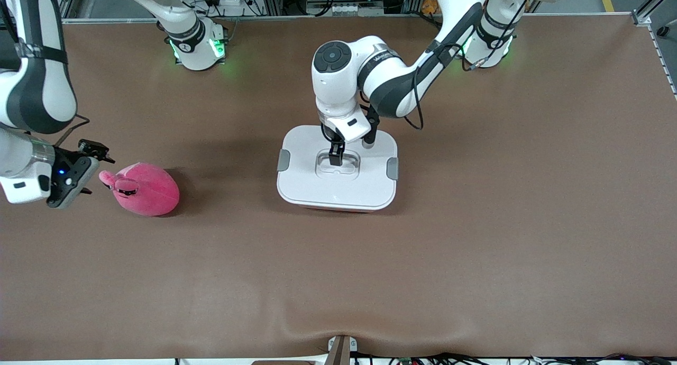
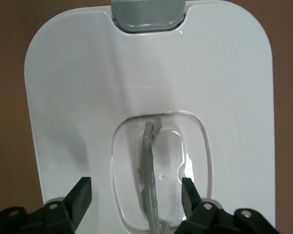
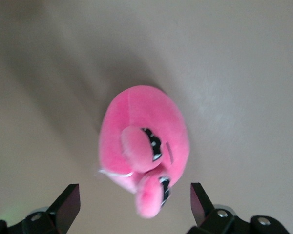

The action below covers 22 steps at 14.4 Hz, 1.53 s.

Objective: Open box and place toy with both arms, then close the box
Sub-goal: 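Grasp the lid handle with the left gripper while the right gripper grasps the plush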

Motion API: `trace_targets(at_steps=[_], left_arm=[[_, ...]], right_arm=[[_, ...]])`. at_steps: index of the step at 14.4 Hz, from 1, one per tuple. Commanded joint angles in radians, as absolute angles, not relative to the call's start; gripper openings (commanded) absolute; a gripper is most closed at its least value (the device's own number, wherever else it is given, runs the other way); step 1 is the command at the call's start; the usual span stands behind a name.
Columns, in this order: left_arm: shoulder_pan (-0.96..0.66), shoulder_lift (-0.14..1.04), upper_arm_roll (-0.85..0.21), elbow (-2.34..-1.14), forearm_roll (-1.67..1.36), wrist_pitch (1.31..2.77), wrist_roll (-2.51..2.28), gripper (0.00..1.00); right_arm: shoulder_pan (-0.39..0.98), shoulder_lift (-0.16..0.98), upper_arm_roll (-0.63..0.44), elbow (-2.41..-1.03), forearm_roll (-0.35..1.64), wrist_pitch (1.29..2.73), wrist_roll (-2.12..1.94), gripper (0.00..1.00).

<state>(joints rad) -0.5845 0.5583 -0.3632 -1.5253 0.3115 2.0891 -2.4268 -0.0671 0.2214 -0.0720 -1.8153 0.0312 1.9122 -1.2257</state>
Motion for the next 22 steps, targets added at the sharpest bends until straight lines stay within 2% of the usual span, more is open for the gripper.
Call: trace_targets(at_steps=[1,7,17,18,21,22], left_arm=[[-0.601,0.577,-0.354,-1.502,0.341,2.115,-2.479,0.7],[-0.611,0.58,-0.354,-1.502,0.362,2.145,-2.528,0.6],[-0.607,0.586,-0.354,-1.503,0.36,2.145,-2.534,0.45],[-0.606,0.586,-0.354,-1.503,0.36,2.145,-2.534,0.42],[-0.607,0.592,-0.354,-1.503,0.36,2.145,-2.534,0.34],[-0.607,0.594,-0.354,-1.503,0.36,2.145,-2.534,0.33]], right_arm=[[-0.061,0.192,-0.063,-1.887,0.026,2.006,-1.392,1.0],[-0.043,0.196,-0.061,-1.954,0.028,2.166,-1.604,1.0],[-0.051,0.21,-0.061,-1.987,0.031,2.171,-1.641,1.0],[-0.054,0.215,-0.061,-1.987,0.035,2.171,-1.65,0.76],[-0.063,0.218,-0.061,-2.002,0.061,2.178,-1.655,0.13],[-0.063,0.216,-0.061,-2.002,0.061,2.177,-1.655,0.0]])
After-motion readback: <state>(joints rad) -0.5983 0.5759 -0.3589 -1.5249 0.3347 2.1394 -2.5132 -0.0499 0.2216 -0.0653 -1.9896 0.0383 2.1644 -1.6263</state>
